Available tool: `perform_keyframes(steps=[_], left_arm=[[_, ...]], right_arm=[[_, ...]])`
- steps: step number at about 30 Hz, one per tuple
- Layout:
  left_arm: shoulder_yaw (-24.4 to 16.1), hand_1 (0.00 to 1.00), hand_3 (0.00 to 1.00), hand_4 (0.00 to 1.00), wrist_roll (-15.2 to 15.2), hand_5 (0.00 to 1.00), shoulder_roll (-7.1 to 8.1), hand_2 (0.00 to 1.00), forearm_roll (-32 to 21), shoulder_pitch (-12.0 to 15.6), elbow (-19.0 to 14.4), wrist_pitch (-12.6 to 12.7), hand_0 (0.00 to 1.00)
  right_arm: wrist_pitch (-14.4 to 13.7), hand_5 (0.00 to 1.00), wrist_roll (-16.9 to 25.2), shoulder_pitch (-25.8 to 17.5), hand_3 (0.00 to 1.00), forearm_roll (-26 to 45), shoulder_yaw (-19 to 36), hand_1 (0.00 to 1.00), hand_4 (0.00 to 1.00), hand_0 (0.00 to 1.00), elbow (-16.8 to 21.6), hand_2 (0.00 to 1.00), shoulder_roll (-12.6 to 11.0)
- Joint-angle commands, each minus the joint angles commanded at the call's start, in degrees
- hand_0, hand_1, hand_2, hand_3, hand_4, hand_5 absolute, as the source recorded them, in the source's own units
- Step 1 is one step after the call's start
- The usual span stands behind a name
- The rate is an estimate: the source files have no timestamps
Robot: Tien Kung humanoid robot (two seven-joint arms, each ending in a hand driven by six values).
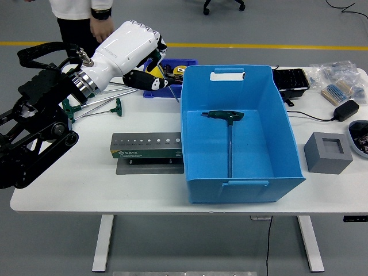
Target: Lift tool from toolbox,place it in box,lift tool from toolbox,place it in box
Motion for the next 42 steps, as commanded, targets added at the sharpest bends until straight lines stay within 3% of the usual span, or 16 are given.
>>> perform_keyframes(steps=[6, 10, 16, 20, 21, 25, 26, 32, 33, 38, 39, 42], left_arm=[[-0.2, 0.002, 0.015, 0.858, -0.2, 0.32, -3.78, 0.002, -2.6, 0.9, -1.5, 1.8, 0.047], [1.0, 0.002, 0.013, 0.849, -0.5, 0.327, -7.88, 0.002, -3.9, 1.8, -1.4, 3.6, 0.047], [4.7, 0.002, 0.015, 0.838, -0.2, 0.319, -14.23, 0.002, -2.2, 2.7, 3.7, 3.9, 0.056], [7.5, 0.002, 0.015, 0.838, -0.8, 0.319, -16.26, 0.002, -1.6, 2.5, 7.4, 5.1, 0.056], [8.5, 0.002, 0.032, 0.928, -1.9, 0.484, -16.72, 0.012, -2.7, 2.2, 8.9, 5.4, 0.098], [11.3, 0.002, 0.032, 0.928, -3.9, 0.484, -17.76, 0.012, -3.6, 1.3, 13.2, 4.6, 0.098], [11.9, 0.17, 0.295, 0.998, -4.1, 0.597, -17.86, 0.224, -3.6, 1.2, 13.8, 4.2, 0.264], [13.8, 0.17, 0.295, 0.998, -4.8, 0.597, -18.12, 0.224, -5.0, 0.9, 15.9, 3.1, 0.264], [13.9, 0.413, 0.527, 0.998, -4.9, 0.64, -18.16, 0.487, -5.6, 0.9, 16.4, 3.1, 0.435], [14.0, 0.413, 0.527, 0.998, -5.6, 0.64, -17.96, 0.487, -8.0, 1.1, 17.5, 2.9, 0.435], [13.9, 0.723, 0.716, 0.998, -5.6, 0.675, -17.88, 0.799, -8.1, 1.2, 17.6, 2.7, 0.697], [13.6, 0.723, 0.716, 0.998, -5.5, 0.675, -17.73, 0.799, -8.1, 1.3, 17.7, 2.4, 0.697]], right_arm=[[-0.1, 0.837, -0.1, -0.1, 0.675, -0.1, 0.0, 0.661, 0.884, 0.705, 0.0, 0.748, 0.1], [-0.1, 0.837, -0.2, -0.1, 0.676, -0.9, 0.5, 0.661, 0.884, 0.705, 0.0, 0.747, 0.2], [0.0, 0.836, -0.5, 0.0, 0.676, -2.3, 1.1, 0.661, 0.883, 0.704, 0.0, 0.747, 0.3], [0.0, 0.836, -0.6, 0.0, 0.676, -2.4, 1.2, 0.661, 0.883, 0.704, 0.0, 0.747, 0.3], [-0.1, 0.836, -0.6, 0.0, 0.677, -2.4, 1.2, 0.66, 0.884, 0.704, 0.0, 0.748, 0.3], [0.0, 0.836, -0.6, 0.3, 0.677, -2.4, 1.3, 0.66, 0.884, 0.704, 0.0, 0.748, 0.1], [0.0, 0.836, -0.5, 0.4, 0.676, -2.3, 1.2, 0.66, 0.884, 0.702, 0.0, 0.747, 0.1], [0.1, 0.836, -0.4, 0.6, 0.676, -2.3, 1.2, 0.66, 0.884, 0.702, 0.0, 0.747, -0.1], [0.1, 0.836, -0.4, 0.6, 0.676, -2.3, 1.2, 0.66, 0.884, 0.703, 0.0, 0.747, -0.1], [0.1, 0.836, -0.4, 0.7, 0.676, -2.1, 1.0, 0.66, 0.884, 0.703, 0.0, 0.747, -0.1], [0.1, 0.836, -0.4, 0.7, 0.677, -2.1, 1.0, 0.66, 0.884, 0.703, 0.0, 0.748, -0.1], [0.1, 0.836, -0.4, 0.7, 0.677, -2.0, 1.1, 0.66, 0.884, 0.703, 0.0, 0.748, -0.1]])
